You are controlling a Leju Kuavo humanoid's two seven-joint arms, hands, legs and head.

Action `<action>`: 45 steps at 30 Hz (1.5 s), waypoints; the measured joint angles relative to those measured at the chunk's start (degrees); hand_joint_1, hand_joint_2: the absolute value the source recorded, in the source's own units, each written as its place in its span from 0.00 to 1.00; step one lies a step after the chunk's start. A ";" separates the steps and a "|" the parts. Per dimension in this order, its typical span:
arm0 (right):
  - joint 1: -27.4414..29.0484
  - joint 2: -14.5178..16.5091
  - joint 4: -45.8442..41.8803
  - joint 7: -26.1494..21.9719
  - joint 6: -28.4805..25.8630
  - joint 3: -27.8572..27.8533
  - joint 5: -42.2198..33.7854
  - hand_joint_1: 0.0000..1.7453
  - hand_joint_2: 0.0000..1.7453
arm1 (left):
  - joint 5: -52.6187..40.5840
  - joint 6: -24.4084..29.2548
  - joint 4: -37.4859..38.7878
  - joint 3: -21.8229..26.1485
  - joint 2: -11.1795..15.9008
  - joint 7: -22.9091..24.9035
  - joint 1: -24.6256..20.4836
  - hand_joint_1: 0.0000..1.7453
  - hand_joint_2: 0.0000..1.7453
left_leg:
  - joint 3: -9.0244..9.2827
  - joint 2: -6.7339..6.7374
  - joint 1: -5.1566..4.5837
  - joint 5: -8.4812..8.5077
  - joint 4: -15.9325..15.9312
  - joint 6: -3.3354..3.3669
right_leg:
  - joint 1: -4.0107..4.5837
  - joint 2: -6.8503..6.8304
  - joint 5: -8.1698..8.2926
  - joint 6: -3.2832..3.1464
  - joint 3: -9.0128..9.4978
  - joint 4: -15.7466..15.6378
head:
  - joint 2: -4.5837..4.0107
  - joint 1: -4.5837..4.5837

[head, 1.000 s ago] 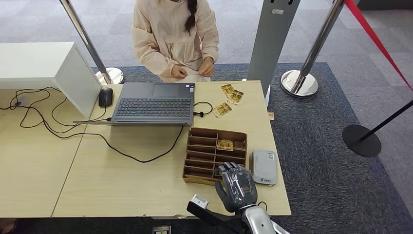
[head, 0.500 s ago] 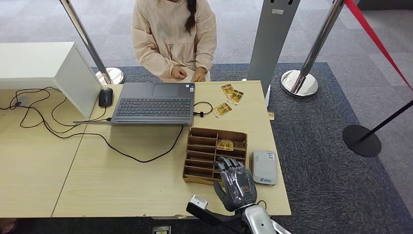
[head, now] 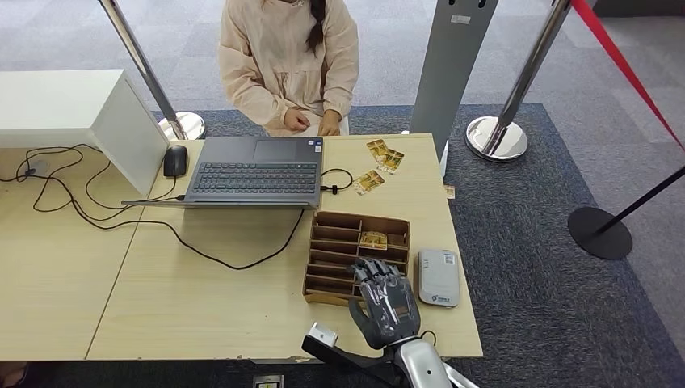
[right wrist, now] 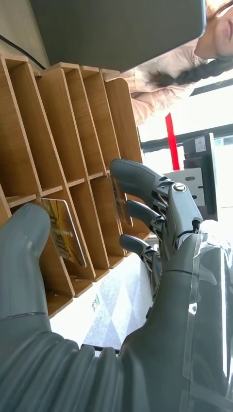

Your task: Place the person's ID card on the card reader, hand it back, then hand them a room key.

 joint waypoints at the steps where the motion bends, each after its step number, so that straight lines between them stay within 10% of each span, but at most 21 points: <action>1: -0.04 0.09 0.08 0.00 0.01 -0.01 0.00 0.35 1.00 | -0.02 0.00 0.00 0.00 0.00 0.01 0.00 0.00 0.00 | 0.00 0.00 0.00 0.00 0.00 0.00 | 0.00 0.00 0.00 0.00 0.00 0.00 | 0.00 0.01; 33: -0.44 1.07 4.06 -1.04 0.08 -0.95 -0.98 0.25 1.00 | -0.10 -0.57 0.00 -0.01 0.01 0.53 0.50 0.00 0.00 | 0.00 0.00 0.00 0.00 0.00 0.00 | 0.00 0.00 0.00 0.00 0.01 0.00 | 0.00 0.00; 45: -0.45 1.08 4.15 0.00 -1.23 -1.22 0.59 0.47 1.00 | -0.13 -1.01 0.00 0.00 0.15 0.58 0.53 0.00 0.00 | 0.00 0.00 0.00 0.00 0.00 0.00 | 0.00 0.00 0.00 0.00 0.01 0.00 | 0.00 0.01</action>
